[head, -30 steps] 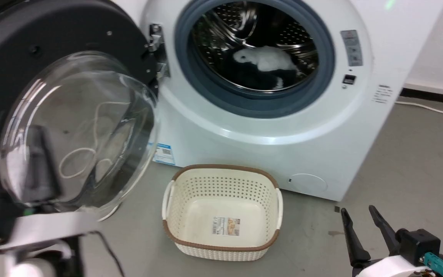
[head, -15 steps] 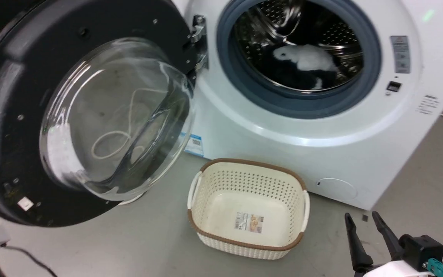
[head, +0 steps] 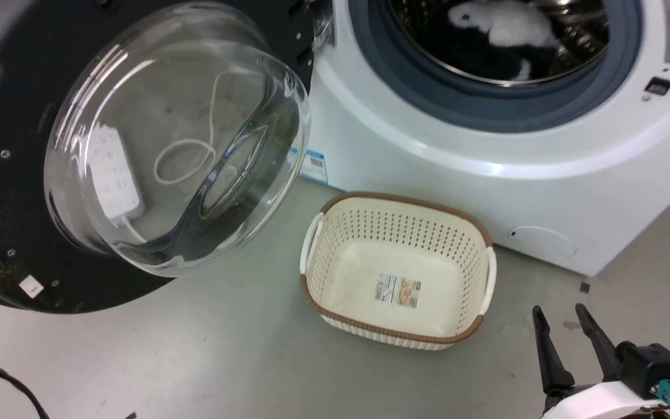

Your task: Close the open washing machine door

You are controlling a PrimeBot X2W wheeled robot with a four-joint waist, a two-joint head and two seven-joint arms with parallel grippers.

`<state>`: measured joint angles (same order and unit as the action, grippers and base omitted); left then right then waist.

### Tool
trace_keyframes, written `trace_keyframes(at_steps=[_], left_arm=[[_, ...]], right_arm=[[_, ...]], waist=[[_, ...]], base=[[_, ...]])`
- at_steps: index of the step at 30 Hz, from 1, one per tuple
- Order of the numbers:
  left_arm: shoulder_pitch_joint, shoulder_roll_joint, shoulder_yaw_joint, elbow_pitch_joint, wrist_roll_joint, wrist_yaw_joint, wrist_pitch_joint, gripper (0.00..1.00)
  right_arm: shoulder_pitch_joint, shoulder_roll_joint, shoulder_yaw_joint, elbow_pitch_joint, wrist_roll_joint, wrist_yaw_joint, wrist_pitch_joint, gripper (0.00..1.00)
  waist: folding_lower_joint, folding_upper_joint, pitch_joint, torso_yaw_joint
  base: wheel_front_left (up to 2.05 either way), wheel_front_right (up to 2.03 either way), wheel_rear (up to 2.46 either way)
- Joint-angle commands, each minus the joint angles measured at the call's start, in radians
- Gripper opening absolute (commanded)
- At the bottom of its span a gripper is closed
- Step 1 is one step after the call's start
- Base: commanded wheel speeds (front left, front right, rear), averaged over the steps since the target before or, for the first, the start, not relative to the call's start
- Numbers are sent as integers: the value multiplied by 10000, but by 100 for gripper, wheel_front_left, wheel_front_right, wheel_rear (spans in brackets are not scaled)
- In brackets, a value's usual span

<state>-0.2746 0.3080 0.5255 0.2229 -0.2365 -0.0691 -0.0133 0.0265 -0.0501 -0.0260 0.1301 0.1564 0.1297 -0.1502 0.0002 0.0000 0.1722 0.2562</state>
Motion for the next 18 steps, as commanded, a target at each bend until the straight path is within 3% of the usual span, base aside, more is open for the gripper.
trace_keyframes(at_steps=[1,6,18], left_arm=[[-251,267,-55,276,-158,-130,176,0],[-400,871,-722,867,-853,-297,1166,0],[1014,2521,-4276,-642,-5149,-429,3555,0]], right_arm=[[-111,0,-18,-71,-41,7,20,100],[-110,0,-41,-123,21,7,33,100],[23,-1,-36,401,478,8,-374,100]], waist=[[-2,0,188,89],[-2,0,273,249],[-2,0,-337,1245]], base=[[0,0,0],[0,0,0],[0,0,0]])
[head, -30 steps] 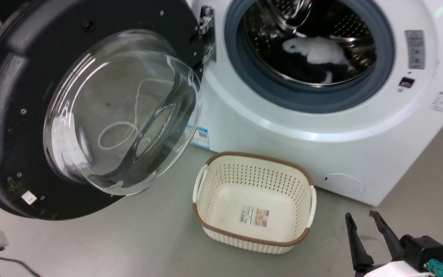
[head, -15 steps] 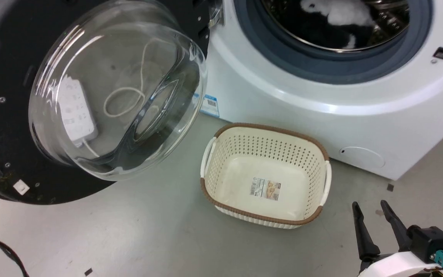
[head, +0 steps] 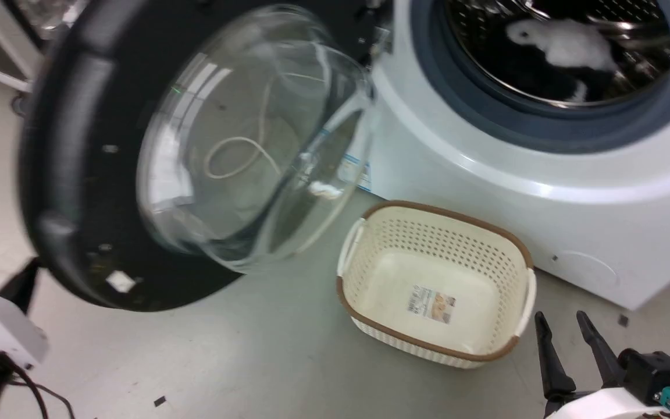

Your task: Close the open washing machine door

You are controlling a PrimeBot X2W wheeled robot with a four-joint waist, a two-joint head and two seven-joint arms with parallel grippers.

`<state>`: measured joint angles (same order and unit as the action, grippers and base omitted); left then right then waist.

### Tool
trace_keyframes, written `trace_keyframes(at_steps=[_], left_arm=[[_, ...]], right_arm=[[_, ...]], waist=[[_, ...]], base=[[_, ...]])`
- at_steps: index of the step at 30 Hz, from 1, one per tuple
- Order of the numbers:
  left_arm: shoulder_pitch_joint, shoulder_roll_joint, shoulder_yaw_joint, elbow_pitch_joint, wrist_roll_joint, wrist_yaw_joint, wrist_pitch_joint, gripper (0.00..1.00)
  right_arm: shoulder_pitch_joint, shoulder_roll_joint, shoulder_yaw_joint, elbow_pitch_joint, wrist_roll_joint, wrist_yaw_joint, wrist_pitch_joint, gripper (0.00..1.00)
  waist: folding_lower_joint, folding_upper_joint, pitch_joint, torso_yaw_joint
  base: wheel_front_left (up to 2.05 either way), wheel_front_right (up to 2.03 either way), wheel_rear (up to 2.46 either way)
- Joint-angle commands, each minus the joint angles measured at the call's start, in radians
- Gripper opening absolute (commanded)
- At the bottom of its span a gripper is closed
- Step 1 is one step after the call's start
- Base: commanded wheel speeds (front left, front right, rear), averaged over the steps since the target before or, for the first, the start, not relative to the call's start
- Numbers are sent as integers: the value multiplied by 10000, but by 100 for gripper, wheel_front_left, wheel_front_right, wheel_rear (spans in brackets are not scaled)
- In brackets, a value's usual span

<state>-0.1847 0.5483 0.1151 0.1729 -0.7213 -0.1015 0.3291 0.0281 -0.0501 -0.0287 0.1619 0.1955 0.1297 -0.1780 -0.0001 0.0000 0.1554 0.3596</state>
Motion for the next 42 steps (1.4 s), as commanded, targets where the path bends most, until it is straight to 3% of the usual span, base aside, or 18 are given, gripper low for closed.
trace_keyframes(at_steps=[1,12,18,23,29,36,42], left_arm=[[211,196,-385,-354,-612,-115,260,0],[632,1141,-3382,-3252,-2590,-228,796,0],[-131,970,-5586,-4280,-2920,-290,916,0],[-987,414,-7224,-4511,-2794,-291,762,0],[-2151,-296,-8647,-3604,-2221,-291,100,0],[-3441,-1649,-9383,-1974,-1142,-290,-882,0],[-4597,-2925,-9730,-338,-519,-290,-1535,0]], right_arm=[[7,-1,-14,154,141,8,-137,100],[103,-1,21,980,642,9,-600,100],[21,-1,35,1347,829,10,-784,100],[-107,-1,4,1517,898,10,-816,100],[-262,-1,26,1605,1005,10,-832,100],[-256,-1,-81,1526,1120,10,-835,100],[-163,-1,-243,1452,1243,10,-836,100]], waist=[[1,0,-228,299],[1,0,-590,1055],[1,0,-562,876],[1,0,-523,183],[1,0,-406,-1076],[1,0,-291,-2634],[1,0,-215,-3553]], base=[[0,0,0],[0,0,0],[0,0,0],[0,0,0],[0,0,0],[0,0,0],[0,0,0]])
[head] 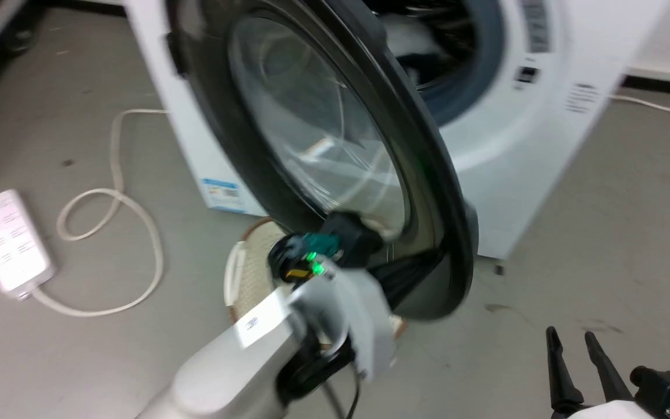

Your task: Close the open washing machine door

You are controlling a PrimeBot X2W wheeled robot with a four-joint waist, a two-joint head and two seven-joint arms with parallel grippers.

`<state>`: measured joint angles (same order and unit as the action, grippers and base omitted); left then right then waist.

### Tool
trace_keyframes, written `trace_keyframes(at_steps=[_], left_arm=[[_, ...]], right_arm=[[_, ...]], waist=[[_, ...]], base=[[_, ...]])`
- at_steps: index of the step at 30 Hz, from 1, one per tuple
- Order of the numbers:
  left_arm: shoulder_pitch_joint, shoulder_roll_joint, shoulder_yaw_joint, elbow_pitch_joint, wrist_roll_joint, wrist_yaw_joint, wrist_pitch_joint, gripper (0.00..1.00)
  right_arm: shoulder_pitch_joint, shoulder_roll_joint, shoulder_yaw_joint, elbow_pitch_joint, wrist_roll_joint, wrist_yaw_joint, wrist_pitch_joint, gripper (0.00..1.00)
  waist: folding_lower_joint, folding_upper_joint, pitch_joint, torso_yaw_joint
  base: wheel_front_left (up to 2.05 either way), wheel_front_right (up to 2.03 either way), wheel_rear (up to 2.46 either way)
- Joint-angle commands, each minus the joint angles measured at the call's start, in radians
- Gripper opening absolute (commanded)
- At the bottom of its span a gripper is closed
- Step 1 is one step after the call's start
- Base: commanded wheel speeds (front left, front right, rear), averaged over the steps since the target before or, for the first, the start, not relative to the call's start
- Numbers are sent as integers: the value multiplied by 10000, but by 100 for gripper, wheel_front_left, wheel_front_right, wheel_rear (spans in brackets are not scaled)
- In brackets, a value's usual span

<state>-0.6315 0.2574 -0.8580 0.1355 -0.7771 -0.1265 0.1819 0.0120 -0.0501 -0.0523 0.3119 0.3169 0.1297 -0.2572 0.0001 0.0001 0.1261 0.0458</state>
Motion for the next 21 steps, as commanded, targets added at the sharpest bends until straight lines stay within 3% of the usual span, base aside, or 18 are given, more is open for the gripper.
trace_keyframes(at_steps=[1,6,11,17,19,21], left_arm=[[-324,-223,-18,361,114,-41,-189,0],[-1157,-967,-144,1878,353,-41,-804,0],[-1588,-1211,198,2566,-66,-41,-1549,0],[-1733,-957,1283,2578,-621,101,-2477,0],[-1713,-686,1745,2488,-642,345,-2952,0],[-1562,-79,2222,2361,-232,913,-3695,0]], right_arm=[[9,-1,-16,-50,38,10,-44,100],[-16,-1,38,-50,100,10,-44,100],[90,-1,-29,-16,98,10,-45,100],[289,-1,-40,19,-3,10,-45,100],[373,-1,-39,17,-57,10,-45,100],[465,-1,-37,-29,-146,10,-45,100]], waist=[[-1,-1,89,-518],[-1,-1,84,-896],[-1,-1,-194,-866],[-1,-1,-707,-617],[-1,-1,-913,-515],[-1,-1,-1149,-414]], base=[[0,0,0],[0,0,0],[0,0,0],[0,0,0],[0,0,0],[0,0,0]])
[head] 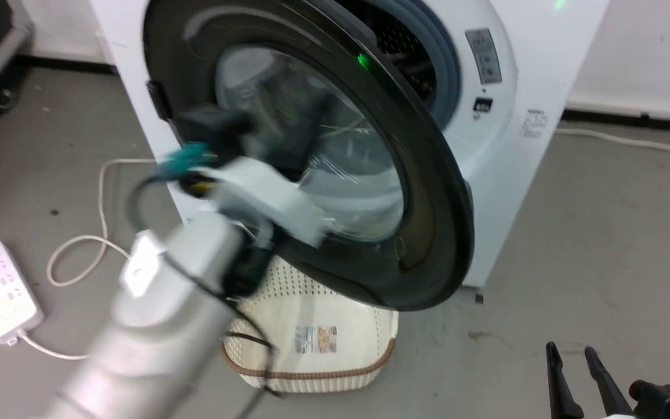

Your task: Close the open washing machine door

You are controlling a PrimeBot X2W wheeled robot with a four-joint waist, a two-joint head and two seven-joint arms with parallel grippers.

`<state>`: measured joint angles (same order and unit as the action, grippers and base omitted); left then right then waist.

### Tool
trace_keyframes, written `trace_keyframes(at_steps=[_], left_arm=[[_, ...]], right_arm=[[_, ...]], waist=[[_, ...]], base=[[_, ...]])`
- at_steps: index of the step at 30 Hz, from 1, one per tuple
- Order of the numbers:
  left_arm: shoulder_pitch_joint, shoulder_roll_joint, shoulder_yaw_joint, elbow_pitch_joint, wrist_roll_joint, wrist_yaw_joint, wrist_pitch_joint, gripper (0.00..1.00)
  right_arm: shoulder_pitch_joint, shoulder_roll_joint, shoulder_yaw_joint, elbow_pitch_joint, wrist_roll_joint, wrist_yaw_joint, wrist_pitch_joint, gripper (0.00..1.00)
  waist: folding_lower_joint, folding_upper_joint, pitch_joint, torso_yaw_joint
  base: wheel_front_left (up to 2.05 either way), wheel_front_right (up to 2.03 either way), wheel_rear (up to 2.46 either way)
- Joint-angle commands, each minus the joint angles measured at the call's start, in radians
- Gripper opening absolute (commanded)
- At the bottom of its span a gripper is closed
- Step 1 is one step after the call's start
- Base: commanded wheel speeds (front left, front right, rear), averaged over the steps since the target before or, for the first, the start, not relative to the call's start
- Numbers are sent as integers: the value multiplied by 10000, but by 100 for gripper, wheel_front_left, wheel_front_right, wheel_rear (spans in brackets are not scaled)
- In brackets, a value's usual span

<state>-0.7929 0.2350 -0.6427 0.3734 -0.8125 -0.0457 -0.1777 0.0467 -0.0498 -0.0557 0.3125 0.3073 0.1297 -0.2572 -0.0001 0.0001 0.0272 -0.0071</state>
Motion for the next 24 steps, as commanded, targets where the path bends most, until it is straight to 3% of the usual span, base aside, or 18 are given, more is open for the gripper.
trace_keyframes(at_steps=[1,2,3,4,5,6,10,14,18,24], left_arm=[[52,145,69,-19,123,106,-99,0],[297,623,429,-94,530,676,-485,0],[297,623,429,-94,530,676,-485,0],[471,868,618,-148,759,981,-615,0],[942,1239,1045,-399,1170,1594,-770,0],[942,1239,1045,-399,1170,1594,-770,0],[2171,1721,2209,-1354,1964,2474,-833,0],[3795,1713,3632,-2368,2606,3008,-837,0],[5375,1336,4661,-2996,2919,3055,-839,0],[6832,1010,4742,-2734,2886,2018,-840,0]], right_arm=[[118,-4,-3,-35,-50,10,-45,100],[130,-4,6,-104,-79,10,-45,100],[130,-4,6,-104,-79,10,-45,100],[127,-4,19,-138,-79,10,-45,100],[128,-4,23,-198,-85,10,-45,100],[128,-4,23,-198,-85,10,-45,100],[188,-4,13,-320,-81,10,-45,100],[221,-4,17,-397,-97,10,-45,100],[243,-4,29,-432,-88,10,-45,100],[247,-4,175,-403,25,10,-45,100]], waist=[[1,-1,-160,115],[1,-1,-228,131],[1,-1,-228,131],[1,-1,-248,126],[1,-1,-274,122],[1,-1,-274,122],[1,-1,-269,110],[1,-1,-231,29],[1,-1,-196,-53],[1,-1,-157,-131]], base=[[0,0,0],[0,0,0],[0,0,0],[0,0,0],[0,0,0],[0,0,0],[0,0,0],[0,0,0],[0,0,0],[0,0,0]])
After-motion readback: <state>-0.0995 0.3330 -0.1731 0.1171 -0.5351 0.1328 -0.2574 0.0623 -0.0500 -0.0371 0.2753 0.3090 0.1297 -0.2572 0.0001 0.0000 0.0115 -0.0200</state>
